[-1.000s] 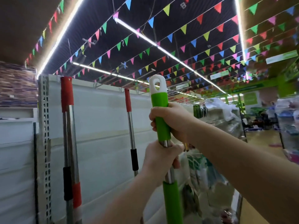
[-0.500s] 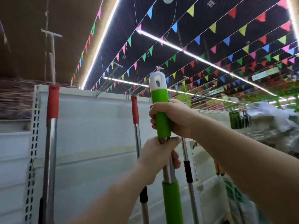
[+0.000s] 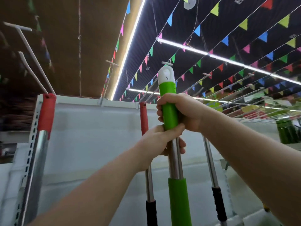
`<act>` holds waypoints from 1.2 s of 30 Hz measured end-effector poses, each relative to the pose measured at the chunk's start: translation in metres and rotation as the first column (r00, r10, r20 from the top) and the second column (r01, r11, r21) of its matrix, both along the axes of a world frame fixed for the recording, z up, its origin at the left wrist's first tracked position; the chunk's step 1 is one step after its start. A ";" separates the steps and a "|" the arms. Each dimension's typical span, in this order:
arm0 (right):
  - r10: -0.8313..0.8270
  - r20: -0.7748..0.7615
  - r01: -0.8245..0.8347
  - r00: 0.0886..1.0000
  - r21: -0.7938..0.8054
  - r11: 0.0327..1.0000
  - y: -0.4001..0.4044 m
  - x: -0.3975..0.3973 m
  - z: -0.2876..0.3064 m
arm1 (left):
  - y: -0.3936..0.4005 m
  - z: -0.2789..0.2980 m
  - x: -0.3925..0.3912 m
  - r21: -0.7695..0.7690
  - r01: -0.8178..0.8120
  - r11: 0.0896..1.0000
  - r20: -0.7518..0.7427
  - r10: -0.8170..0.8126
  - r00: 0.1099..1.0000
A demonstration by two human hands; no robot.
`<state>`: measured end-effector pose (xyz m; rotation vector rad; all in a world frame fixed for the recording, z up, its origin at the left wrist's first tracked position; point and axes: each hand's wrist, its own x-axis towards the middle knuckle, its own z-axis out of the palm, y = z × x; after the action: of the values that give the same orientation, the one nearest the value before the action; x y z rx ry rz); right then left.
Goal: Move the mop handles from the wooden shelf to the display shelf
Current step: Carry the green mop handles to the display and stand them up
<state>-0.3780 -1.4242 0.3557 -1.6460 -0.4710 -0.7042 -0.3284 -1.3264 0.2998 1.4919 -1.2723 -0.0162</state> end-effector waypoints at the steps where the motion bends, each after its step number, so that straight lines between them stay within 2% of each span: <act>1: 0.026 0.000 -0.026 1.000 0.003 1.000 -0.007 0.006 0.004 | -0.005 0.003 0.002 -0.020 -0.028 0.999 0.008 0.028 1.000; 6: 0.155 -0.008 -0.155 0.988 0.037 0.987 -0.034 0.034 0.022 | -0.031 0.018 0.015 -0.102 -0.177 0.979 0.040 0.181 0.983; 12: 0.268 0.002 -0.267 0.964 0.036 0.963 -0.052 0.063 0.038 | -0.053 0.029 0.024 -0.174 -0.315 0.933 0.009 0.322 0.947; 21: 0.362 -0.043 -0.359 0.931 0.059 0.931 -0.058 0.097 0.038 | -0.057 0.032 0.045 -0.127 -0.408 0.904 0.023 0.414 0.910; 27: 0.303 -0.027 -0.302 0.952 0.034 0.953 -0.066 0.108 0.043 | -0.063 0.037 0.062 -0.126 -0.411 0.903 0.032 0.418 0.908; 31: 0.301 -0.089 -0.299 0.949 0.033 0.954 -0.065 0.131 0.035 | -0.061 0.028 0.084 -0.065 -0.450 0.891 0.010 0.451 0.892; 33: 0.225 -0.099 -0.225 0.969 0.010 0.974 -0.064 0.143 0.031 | -0.060 0.023 0.094 -0.059 -0.455 0.888 -0.017 0.455 0.890; 36: 0.024 -0.019 -0.025 1.000 -0.062 0.998 -0.065 0.154 0.026 | -0.061 0.023 0.107 -0.082 -0.501 0.862 -0.034 0.500 0.866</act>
<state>-0.2236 -1.4890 0.3813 -1.7007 -0.5035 -0.6623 -0.2212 -1.3875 0.3232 1.7018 -0.8294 0.3706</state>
